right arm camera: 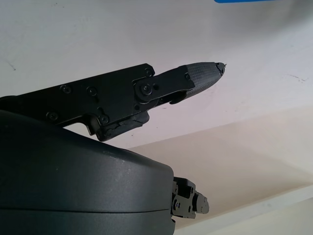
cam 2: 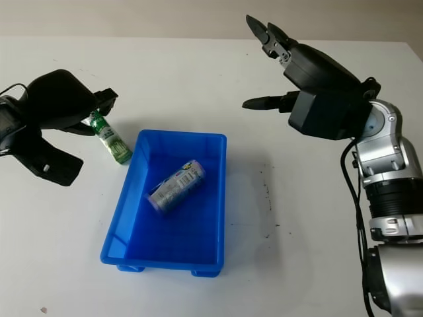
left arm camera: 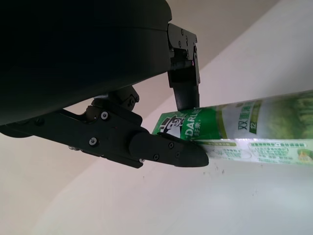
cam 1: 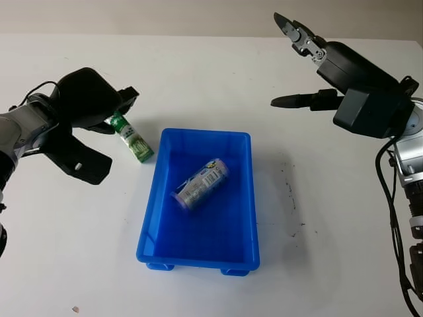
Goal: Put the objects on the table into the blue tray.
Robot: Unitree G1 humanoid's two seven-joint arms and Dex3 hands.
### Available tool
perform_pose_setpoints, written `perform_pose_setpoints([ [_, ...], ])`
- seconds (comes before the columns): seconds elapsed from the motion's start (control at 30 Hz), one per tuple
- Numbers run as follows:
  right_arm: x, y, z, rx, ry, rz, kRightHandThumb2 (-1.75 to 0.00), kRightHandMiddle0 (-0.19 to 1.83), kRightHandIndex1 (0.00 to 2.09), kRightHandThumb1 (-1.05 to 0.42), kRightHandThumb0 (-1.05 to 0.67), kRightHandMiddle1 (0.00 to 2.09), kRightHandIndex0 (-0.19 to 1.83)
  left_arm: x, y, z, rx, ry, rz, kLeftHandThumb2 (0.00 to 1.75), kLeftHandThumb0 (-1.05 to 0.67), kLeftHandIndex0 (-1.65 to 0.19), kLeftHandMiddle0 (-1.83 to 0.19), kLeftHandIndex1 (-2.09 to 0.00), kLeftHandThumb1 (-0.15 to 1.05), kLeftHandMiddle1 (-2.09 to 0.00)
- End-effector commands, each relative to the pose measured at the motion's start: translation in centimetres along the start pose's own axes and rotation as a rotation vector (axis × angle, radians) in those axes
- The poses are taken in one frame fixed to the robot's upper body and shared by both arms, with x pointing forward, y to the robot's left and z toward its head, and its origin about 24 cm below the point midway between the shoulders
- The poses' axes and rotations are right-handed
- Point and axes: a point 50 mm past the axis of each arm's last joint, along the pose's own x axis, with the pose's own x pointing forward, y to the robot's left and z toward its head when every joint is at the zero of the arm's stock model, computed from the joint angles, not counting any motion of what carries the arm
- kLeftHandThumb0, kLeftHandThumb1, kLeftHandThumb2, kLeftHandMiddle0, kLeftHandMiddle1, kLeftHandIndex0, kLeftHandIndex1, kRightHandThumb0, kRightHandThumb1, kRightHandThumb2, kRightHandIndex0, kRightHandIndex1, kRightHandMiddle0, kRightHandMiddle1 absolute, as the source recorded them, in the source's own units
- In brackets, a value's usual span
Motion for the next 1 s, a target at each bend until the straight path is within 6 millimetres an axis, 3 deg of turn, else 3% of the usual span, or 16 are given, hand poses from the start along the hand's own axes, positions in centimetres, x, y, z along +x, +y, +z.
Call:
perform_pose_setpoints([
  [0.0,0.1,-0.7,0.4,-0.012,-0.022,-0.021,-0.09,-0.14,0.05,-1.05,-0.63,0.06,-0.14,-0.6,1.4,-1.9,-0.003,0.077,0.084,0.2,-0.23,-0.25,-0.82,-2.09,1.05,-2.09],
  [0.07,0.2,-0.6,0.5,-0.013,-0.024,-0.021,-0.1,-0.14,0.06,-1.05,-0.64,0.06,-0.14,-0.7,2.4,-2.7,-0.001,0.12,0.143,0.2,-0.22,-0.3,-0.66,-2.09,1.05,-2.09],
  [0.2,0.4,-0.4,0.5,-0.012,-0.024,-0.024,-0.09,-0.13,0.06,-1.05,-0.63,0.06,-0.13,-0.9,4.8,-4.1,-0.014,0.194,0.246,0.14,-0.26,-0.39,-0.9,-2.09,1.03,-2.09],
  [0.37,0.6,-0.3,0.6,-0.005,-0.03,-0.024,-0.07,-0.13,0.05,-1.05,-0.62,0.06,-0.14,-1.9,8.5,-5.3,0.03,0.237,0.396,0.15,-0.23,-0.45,-0.85,-2.09,1.05,-2.09],
  [0.57,0.6,-0.3,0.5,-0.003,-0.033,-0.027,-0.06,-0.13,0.06,-1.05,-0.61,0.06,-0.13,-3.3,10.8,-6.0,0.08,0.248,0.57,0.21,-0.23,-0.65,-1.04,-2.09,1.05,-2.09],
  [0.77,0.7,-0.2,0.5,0.011,-0.035,-0.026,-0.06,-0.14,0.05,-1.05,-0.61,0.05,-0.14,-4.5,13.0,-5.5,0.099,0.212,0.666,0.15,-0.24,-0.68,-1.04,-2.09,1.05,-2.09],
  [0.97,0.8,-0.1,0.5,0.008,-0.044,-0.025,-0.06,-0.13,0.05,-1.04,-0.61,0.06,-0.14,-5.6,14.5,-3.5,0.058,0.138,0.702,0.15,-0.28,-0.79,-1.17,-2.09,1.05,-2.09],
])
